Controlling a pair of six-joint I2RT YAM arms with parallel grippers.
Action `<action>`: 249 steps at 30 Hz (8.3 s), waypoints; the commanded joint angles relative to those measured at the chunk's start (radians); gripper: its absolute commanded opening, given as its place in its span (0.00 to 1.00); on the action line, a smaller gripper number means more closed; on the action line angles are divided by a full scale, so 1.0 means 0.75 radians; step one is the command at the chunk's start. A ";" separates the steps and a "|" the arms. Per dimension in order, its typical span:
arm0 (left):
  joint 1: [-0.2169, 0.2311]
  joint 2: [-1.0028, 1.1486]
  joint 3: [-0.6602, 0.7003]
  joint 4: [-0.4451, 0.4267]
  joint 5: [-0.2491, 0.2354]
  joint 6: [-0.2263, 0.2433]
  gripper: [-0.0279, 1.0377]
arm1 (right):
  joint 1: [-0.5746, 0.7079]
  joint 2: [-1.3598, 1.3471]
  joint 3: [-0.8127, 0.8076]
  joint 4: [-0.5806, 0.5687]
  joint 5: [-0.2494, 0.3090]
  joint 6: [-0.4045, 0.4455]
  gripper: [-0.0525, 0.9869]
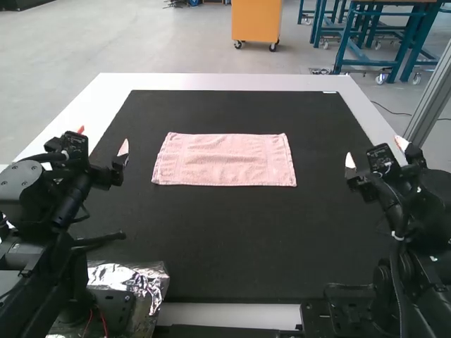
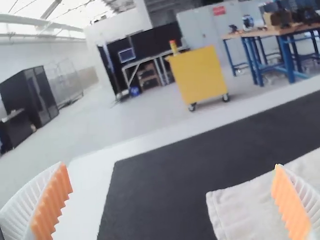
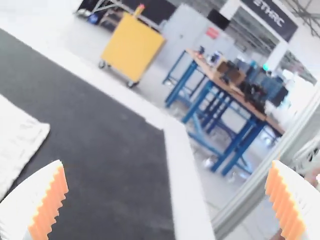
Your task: Fold the towel.
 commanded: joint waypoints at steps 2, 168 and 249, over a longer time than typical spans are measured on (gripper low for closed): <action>0.006 -0.007 -0.005 0.181 -0.081 0.043 0.90 | -0.003 -0.011 -0.003 0.182 0.000 -0.044 0.92; 0.029 2.124 1.099 -0.249 0.144 -0.196 0.05 | 0.114 2.335 1.377 -0.558 -0.581 0.720 0.03; 0.112 1.995 0.958 0.248 0.019 -0.315 0.94 | 0.615 2.405 1.414 -0.337 -0.534 0.911 0.03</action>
